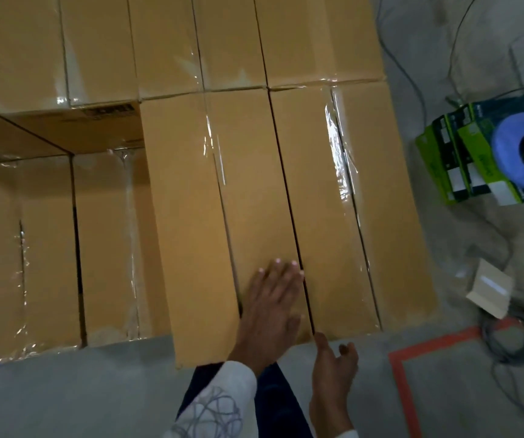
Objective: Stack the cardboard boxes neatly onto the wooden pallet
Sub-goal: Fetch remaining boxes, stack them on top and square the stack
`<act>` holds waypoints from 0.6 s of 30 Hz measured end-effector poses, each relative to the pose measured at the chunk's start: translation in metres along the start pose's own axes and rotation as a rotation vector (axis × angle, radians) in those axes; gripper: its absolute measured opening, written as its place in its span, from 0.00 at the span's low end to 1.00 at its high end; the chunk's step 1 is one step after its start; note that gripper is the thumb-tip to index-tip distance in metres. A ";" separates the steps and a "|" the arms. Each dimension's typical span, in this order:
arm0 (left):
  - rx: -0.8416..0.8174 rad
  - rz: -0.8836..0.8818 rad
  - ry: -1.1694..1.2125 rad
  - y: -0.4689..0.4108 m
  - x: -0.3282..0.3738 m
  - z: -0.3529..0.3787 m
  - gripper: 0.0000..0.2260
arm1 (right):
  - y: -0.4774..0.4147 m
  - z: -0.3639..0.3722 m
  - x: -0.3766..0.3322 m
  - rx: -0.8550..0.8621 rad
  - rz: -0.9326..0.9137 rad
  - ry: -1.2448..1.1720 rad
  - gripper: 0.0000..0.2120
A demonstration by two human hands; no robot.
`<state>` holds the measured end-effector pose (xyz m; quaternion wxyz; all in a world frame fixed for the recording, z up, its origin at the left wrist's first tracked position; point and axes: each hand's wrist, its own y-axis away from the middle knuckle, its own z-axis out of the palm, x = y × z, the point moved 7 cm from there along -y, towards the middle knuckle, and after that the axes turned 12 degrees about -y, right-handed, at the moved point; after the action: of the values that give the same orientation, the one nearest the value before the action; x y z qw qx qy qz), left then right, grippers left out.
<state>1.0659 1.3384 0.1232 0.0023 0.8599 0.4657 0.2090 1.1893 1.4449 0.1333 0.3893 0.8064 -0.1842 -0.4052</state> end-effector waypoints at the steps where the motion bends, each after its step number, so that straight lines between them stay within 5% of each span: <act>1: -0.059 0.028 -0.046 0.001 0.009 0.013 0.35 | -0.003 -0.001 -0.003 -0.012 0.004 -0.014 0.31; 5: -0.152 0.023 -0.152 0.002 0.022 0.036 0.43 | -0.013 -0.005 -0.010 -0.034 0.056 -0.058 0.25; 10: -0.127 -0.003 -0.206 0.001 0.033 0.036 0.46 | -0.027 -0.002 0.003 -0.074 0.082 -0.055 0.41; 18: -0.053 0.006 -0.214 0.003 0.031 0.038 0.49 | -0.017 -0.001 -0.009 -0.106 0.099 0.009 0.26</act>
<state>1.0966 1.3685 0.0999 0.0742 0.8783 0.4545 0.1284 1.1850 1.4615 0.1249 0.4519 0.7765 -0.2002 -0.3909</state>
